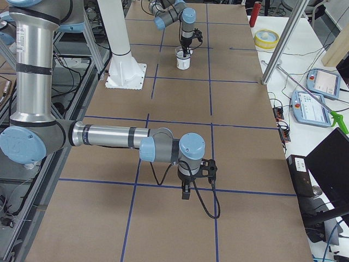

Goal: Place funnel on cup
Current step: 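Lower the funnel into the mug mouth with the left gripper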

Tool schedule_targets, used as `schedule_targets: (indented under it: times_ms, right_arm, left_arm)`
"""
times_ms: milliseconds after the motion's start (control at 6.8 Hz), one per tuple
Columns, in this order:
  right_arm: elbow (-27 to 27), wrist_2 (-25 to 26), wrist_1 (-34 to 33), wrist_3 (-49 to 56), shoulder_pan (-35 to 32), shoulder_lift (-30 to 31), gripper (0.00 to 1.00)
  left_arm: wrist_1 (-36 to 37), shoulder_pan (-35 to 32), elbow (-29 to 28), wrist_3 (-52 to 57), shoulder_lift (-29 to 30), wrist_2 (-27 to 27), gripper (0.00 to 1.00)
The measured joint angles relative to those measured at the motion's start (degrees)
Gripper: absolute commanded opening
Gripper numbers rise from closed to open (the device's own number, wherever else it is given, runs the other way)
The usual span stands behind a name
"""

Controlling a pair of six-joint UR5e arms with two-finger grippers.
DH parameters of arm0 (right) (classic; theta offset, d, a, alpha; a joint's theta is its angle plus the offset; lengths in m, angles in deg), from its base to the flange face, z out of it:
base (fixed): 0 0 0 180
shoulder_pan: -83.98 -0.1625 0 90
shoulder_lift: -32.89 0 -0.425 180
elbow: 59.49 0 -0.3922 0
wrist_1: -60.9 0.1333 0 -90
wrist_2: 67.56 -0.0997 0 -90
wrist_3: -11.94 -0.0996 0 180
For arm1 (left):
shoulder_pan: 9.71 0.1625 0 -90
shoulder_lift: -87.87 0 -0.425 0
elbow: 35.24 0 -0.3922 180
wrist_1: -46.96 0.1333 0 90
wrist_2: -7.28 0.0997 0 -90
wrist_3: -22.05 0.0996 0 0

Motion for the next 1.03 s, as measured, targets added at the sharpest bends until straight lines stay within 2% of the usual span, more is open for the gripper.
schedule_targets:
  times_ms: [441, 588, 735, 1029]
  right_arm:
    - [0.0, 0.0, 0.0, 0.0, 0.0, 0.0, 1.0]
    - [0.0, 0.0, 0.0, 0.0, 0.0, 0.0, 1.0]
    - [0.0, 0.0, 0.0, 0.0, 0.0, 0.0, 1.0]
    - [0.0, 0.0, 0.0, 0.0, 0.0, 0.0, 1.0]
  left_arm:
    - [-1.3, 0.0, -0.3, 0.0, 0.0, 0.6, 0.0]
    - [-1.5, 0.0, -0.4, 0.0, -0.1, 1.2, 0.76]
    - [-1.6, 0.0, -0.4, 0.0, -0.2, 1.8, 1.0]
    - [-1.7, 0.0, -0.1, 0.0, -0.7, 3.2, 1.0]
